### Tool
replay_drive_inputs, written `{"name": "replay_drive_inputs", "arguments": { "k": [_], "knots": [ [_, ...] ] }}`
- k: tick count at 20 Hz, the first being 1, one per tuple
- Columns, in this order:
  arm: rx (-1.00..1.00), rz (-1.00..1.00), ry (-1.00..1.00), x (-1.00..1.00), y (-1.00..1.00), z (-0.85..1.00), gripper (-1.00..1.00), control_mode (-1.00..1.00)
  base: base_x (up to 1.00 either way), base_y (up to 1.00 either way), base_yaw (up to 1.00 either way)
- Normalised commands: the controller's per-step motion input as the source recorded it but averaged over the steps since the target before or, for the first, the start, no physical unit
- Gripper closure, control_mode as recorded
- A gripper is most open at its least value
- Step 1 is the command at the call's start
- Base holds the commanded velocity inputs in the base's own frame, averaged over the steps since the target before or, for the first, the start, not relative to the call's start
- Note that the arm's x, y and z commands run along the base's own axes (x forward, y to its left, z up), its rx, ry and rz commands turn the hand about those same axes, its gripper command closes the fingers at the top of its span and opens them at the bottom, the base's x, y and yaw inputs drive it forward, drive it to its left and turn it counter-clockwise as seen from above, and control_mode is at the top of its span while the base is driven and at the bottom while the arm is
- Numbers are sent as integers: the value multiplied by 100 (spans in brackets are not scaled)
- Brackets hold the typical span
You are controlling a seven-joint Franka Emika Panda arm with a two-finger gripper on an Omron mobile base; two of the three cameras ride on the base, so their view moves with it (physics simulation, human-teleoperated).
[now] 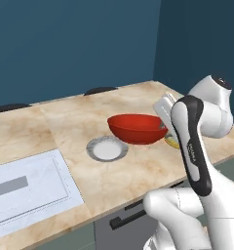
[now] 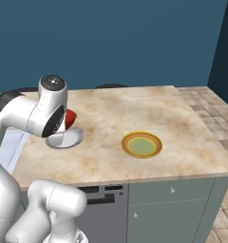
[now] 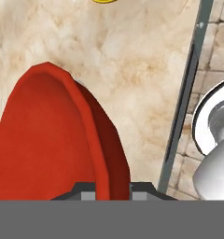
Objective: Move the bowls from the cabinet to the plates on the dining table.
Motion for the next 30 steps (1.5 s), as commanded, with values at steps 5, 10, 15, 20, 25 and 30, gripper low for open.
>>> {"name": "replay_drive_inputs", "arguments": {
  "k": [5,10,15,20,25,30],
  "knots": [
    [0,0,0,52,19,-23,100,-100,0,0,0],
    [0,0,0,51,21,-29,100,-100,0,0,0],
    [0,0,0,56,17,-28,100,-100,0,0,0],
    [0,0,0,41,12,-37,100,-100,0,0,0],
    [0,0,0,28,3,-40,100,-100,0,0,0],
    [0,0,0,29,3,-30,100,-100,0,0,0]
  ]
}}
